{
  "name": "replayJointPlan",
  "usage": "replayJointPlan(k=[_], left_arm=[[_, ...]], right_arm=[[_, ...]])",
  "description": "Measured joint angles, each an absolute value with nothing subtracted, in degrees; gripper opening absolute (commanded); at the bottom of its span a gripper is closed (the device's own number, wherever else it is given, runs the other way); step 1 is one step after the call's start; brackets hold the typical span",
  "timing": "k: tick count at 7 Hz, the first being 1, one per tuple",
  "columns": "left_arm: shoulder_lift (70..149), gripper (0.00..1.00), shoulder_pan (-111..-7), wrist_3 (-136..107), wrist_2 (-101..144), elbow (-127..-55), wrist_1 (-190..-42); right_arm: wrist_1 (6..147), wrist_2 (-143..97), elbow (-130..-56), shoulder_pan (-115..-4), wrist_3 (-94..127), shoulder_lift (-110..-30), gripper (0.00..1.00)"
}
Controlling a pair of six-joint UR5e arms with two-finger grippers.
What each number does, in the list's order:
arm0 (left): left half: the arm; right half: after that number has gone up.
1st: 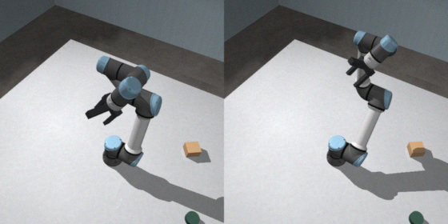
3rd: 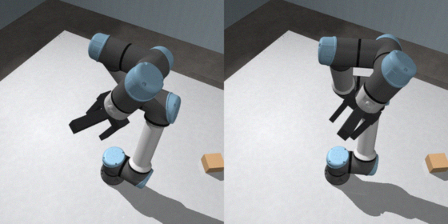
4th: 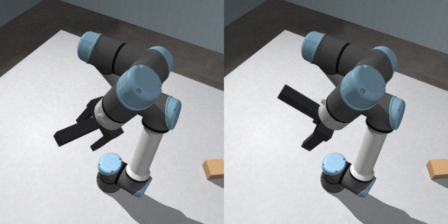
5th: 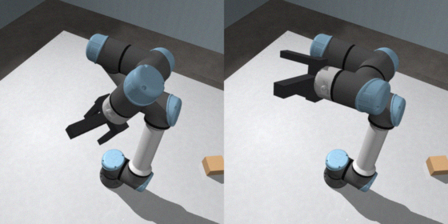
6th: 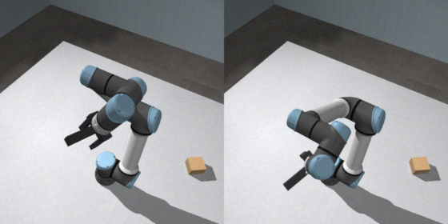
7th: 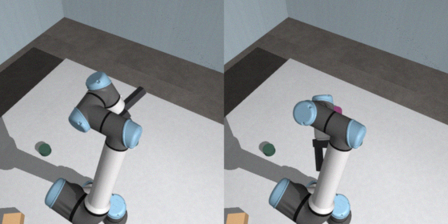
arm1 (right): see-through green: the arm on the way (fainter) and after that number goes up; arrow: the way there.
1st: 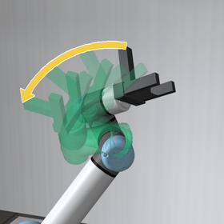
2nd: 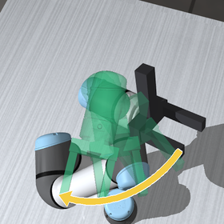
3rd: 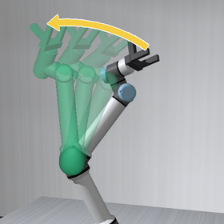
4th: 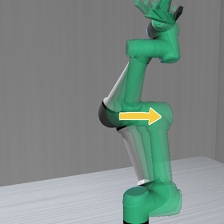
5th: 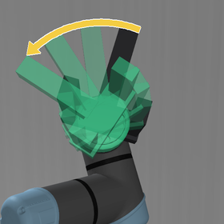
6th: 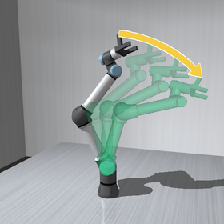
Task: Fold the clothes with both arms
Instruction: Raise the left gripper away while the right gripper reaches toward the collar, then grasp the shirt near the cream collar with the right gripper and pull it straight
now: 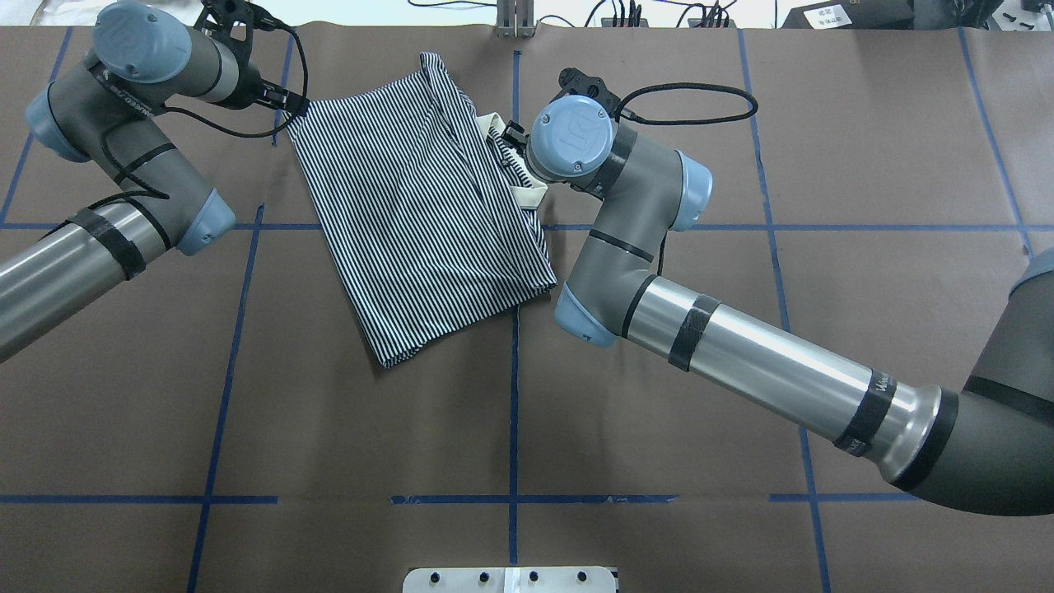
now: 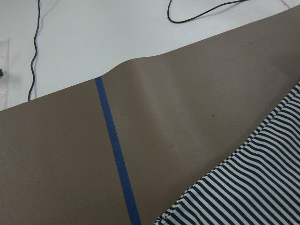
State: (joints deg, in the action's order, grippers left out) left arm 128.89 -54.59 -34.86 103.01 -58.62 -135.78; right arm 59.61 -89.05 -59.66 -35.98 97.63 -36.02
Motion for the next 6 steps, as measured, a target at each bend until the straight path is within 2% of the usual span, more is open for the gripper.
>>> replayJointPlan(k=[2,3,5,6], left_arm=[[128.9,1.00,-54.6,-35.0,103.0,-58.8,-135.9],[128.9,1.00,-54.6,-35.0,103.0,-59.0,-135.9],[128.7,1.00,-54.6,-35.1,103.0,-59.3,-136.1],[128.5,1.00,-54.6,-35.2,103.0,-59.4,-136.4]], right_arm=[[59.7,-86.9,-59.4,-34.4,99.2,-36.0,0.65],[59.7,-86.3,-59.3,-33.8,99.6,-36.1,0.57],[59.9,-85.8,-59.3,-33.2,99.9,-36.2,0.00],[60.0,-85.2,-59.2,-33.0,100.3,-36.2,0.00]])
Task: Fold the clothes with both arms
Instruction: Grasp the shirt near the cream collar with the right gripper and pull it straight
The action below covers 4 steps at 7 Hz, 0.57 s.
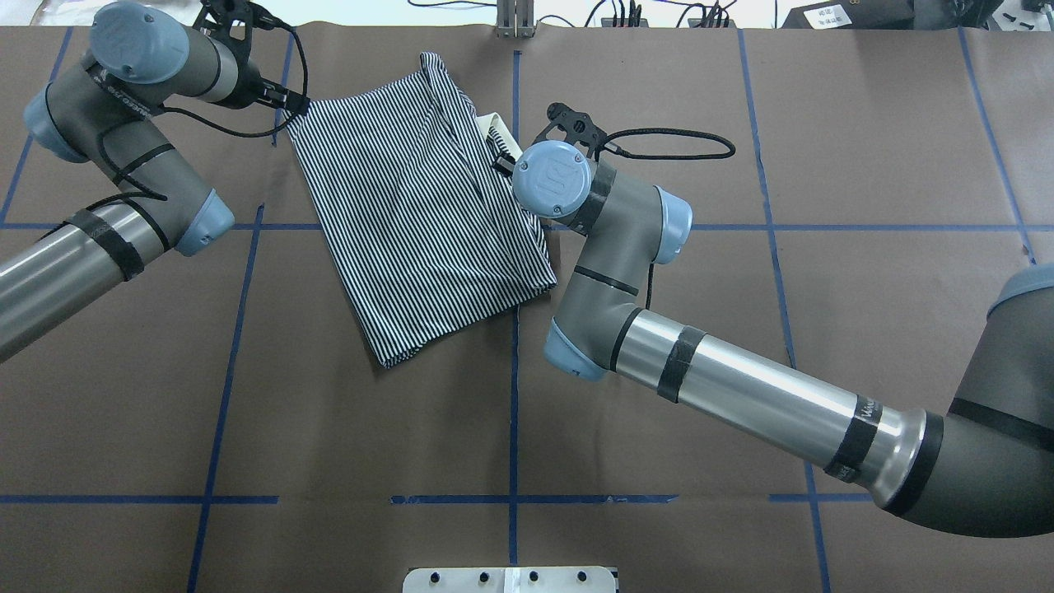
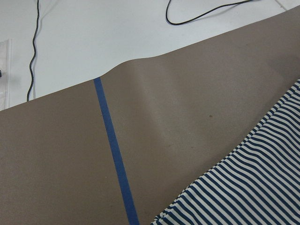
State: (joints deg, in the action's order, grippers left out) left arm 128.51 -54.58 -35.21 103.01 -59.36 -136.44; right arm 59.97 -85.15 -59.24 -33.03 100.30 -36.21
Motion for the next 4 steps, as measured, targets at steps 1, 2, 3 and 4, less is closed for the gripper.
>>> replayJointPlan(k=[1,2,3,4], left_arm=[[128.2,1.00,-54.6,-35.3,103.0,-59.7,-136.7],[127.6,1.00,-54.6,-35.4,103.0,-60.6,-136.7],[127.0,1.00,-54.6,-35.4,103.0,-61.8,-136.7],[126.7,1.00,-54.6,-35.4,103.0,-62.4,-136.7]], right_arm=[[60.0,-84.7,-59.2,-32.8,101.0,-36.2,0.00],[60.0,-84.5,-59.3,-32.8,101.4,-36.2,0.00],[60.1,-84.5,-59.6,-32.7,101.5,-36.3,0.00],[60.4,-84.5,-60.5,-32.7,101.5,-36.9,0.00]])
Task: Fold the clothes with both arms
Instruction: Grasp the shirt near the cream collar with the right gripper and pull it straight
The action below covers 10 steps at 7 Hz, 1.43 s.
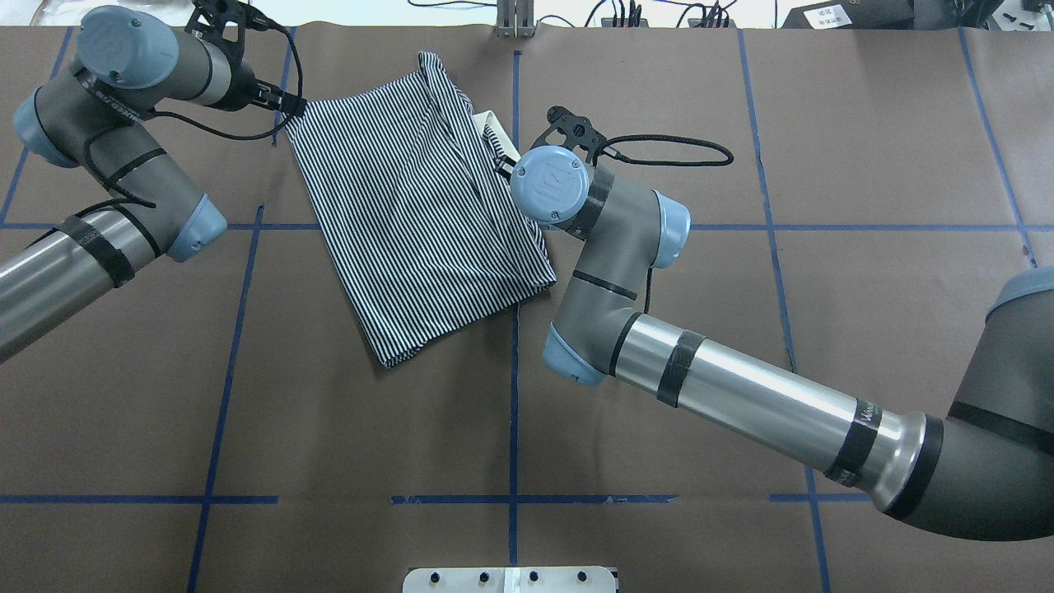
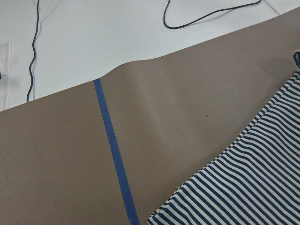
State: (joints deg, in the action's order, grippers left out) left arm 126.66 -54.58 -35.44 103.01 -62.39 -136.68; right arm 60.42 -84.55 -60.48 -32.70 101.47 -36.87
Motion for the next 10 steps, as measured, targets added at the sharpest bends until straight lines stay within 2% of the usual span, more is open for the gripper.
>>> replayJointPlan(k=[2,7,10], left_arm=[[126.5,1.00,-54.5,-35.5,103.0,-62.7,-136.7],[126.7,1.00,-54.3,-35.5,103.0,-62.8,-136.7],[126.8,1.00,-54.3,-35.5,103.0,-62.8,-136.7]], right_arm=[[61.3,-84.6,-67.0,-32.6,101.4,-41.7,0.00],[62.7,-77.4,-90.6,-25.1,101.3,-62.6,0.00],[62.7,-76.8,-92.8,-23.5,100.0,-65.5,0.00]])
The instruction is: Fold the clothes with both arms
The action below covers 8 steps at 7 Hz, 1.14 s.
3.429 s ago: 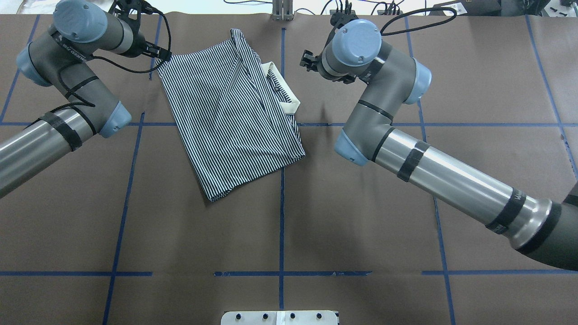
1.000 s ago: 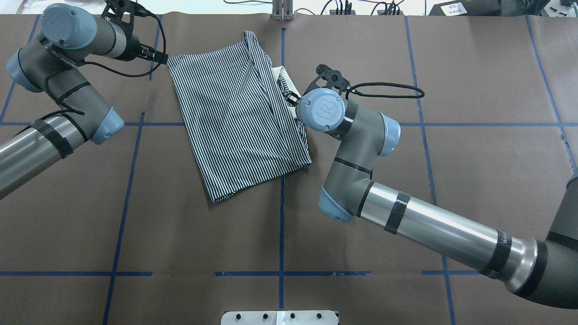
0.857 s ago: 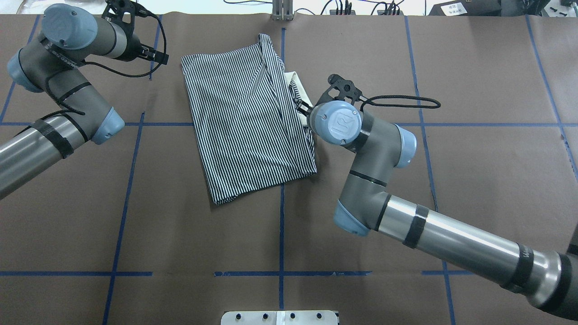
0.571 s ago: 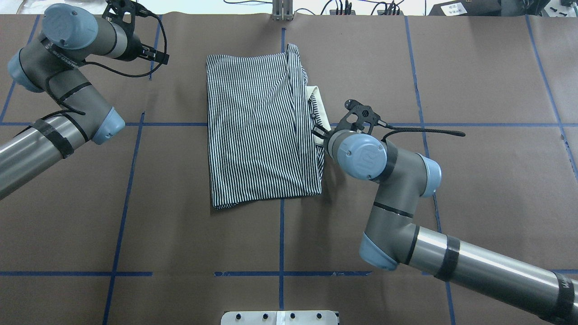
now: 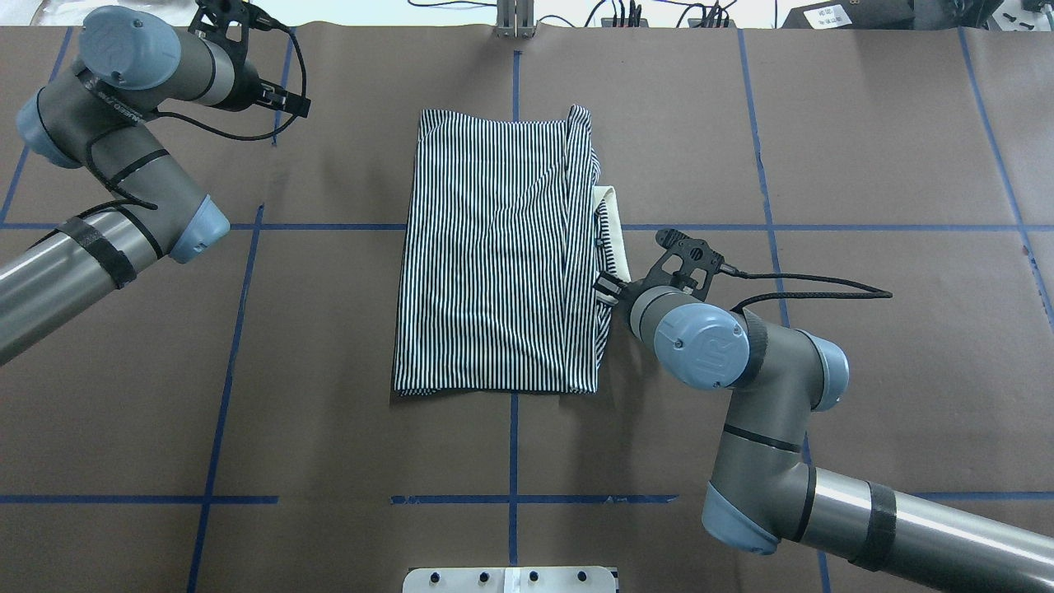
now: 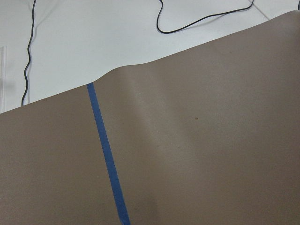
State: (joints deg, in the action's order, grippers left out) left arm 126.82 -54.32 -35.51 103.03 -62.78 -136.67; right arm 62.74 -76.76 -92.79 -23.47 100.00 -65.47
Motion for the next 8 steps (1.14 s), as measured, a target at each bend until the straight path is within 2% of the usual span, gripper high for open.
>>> replayJointPlan(k=[1,2,5,7,8], left_arm=[[126.8,1.00,-54.3,-35.5,103.1,-62.8,-136.7],[126.8,1.00,-54.3,-35.5,103.1,-62.8,-136.7],[126.9,1.00,-54.3,-35.5,103.2,-62.8,-136.6],[127.0,1.00,-54.3,-35.5,103.7,-62.8,-136.6],[127.0,1.00,-54.3,-35.5,103.9,-62.8,-136.6]], right_arm=[[62.7,-76.8,-92.7,-23.5,98.7,-65.5,0.14],[62.6,-76.9,-92.6,-23.6,96.8,-65.5,0.99],[62.9,-77.9,-94.3,-24.7,88.9,-66.8,1.00],[66.1,-80.5,-99.0,-25.1,85.0,-68.0,1.00],[72.2,-81.4,-102.9,-24.9,84.2,-67.7,1.00]])
